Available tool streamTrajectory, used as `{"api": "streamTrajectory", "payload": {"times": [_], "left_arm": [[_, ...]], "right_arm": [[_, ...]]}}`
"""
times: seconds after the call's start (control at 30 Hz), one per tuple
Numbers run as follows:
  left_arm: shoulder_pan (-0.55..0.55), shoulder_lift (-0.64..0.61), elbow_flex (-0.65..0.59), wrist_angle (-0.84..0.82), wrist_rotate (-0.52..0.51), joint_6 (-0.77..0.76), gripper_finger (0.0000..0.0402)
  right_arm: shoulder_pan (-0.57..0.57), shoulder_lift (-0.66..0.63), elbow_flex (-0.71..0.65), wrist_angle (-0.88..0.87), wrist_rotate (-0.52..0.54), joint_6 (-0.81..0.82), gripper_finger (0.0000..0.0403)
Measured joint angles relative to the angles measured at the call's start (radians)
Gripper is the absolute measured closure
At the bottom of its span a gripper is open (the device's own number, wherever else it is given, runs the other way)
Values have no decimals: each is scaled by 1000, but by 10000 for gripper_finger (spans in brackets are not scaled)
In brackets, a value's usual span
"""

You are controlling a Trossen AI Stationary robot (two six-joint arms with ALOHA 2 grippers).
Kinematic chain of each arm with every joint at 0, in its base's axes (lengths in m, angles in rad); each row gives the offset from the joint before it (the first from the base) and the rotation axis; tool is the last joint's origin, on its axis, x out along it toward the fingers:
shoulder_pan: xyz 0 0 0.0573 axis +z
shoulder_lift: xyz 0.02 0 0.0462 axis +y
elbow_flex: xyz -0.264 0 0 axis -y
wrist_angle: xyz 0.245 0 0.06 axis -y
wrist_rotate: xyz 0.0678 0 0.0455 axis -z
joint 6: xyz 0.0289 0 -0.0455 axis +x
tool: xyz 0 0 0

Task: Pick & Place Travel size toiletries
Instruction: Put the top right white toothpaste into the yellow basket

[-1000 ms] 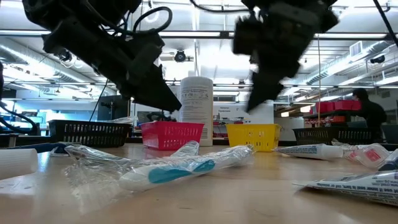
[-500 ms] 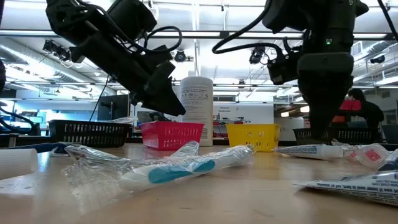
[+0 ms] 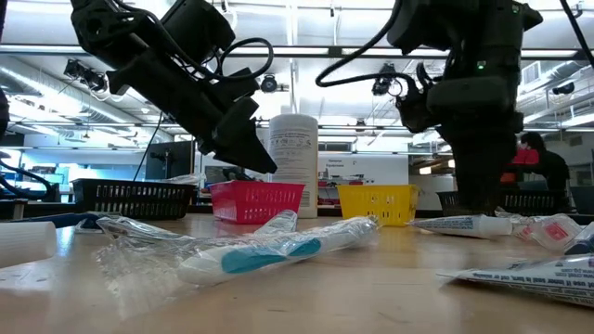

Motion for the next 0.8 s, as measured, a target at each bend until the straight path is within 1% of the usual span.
{"api": "streamTrajectory", "payload": {"times": [0.13, 0.3, 0.37, 0.47, 0.57, 0.67, 0.73, 0.8], "left_arm": [[0, 0, 0, -1, 0, -1, 237], [0, 0, 0, -1, 0, -3, 237], [0, 0, 0, -1, 1, -3, 237], [0, 0, 0, -1, 1, -21, 237], [0, 0, 0, -2, 25, -35, 237], [1, 0, 0, -2, 54, -26, 237], [1, 0, 0, -2, 65, -19, 237], [1, 0, 0, -2, 68, -24, 236]], "right_arm": [[3, 0, -56, 49, 23, 91, 208], [1, -1, -127, 218, 58, 96, 208], [2, -6, -149, 253, 72, 88, 212], [2, -7, -172, 264, 78, 85, 236], [3, -6, -190, 260, 84, 82, 278], [2, -8, -193, 271, 81, 37, 313], [2, -15, -197, 303, 73, -9, 325], [2, -22, -198, 368, 74, -49, 329]]}}
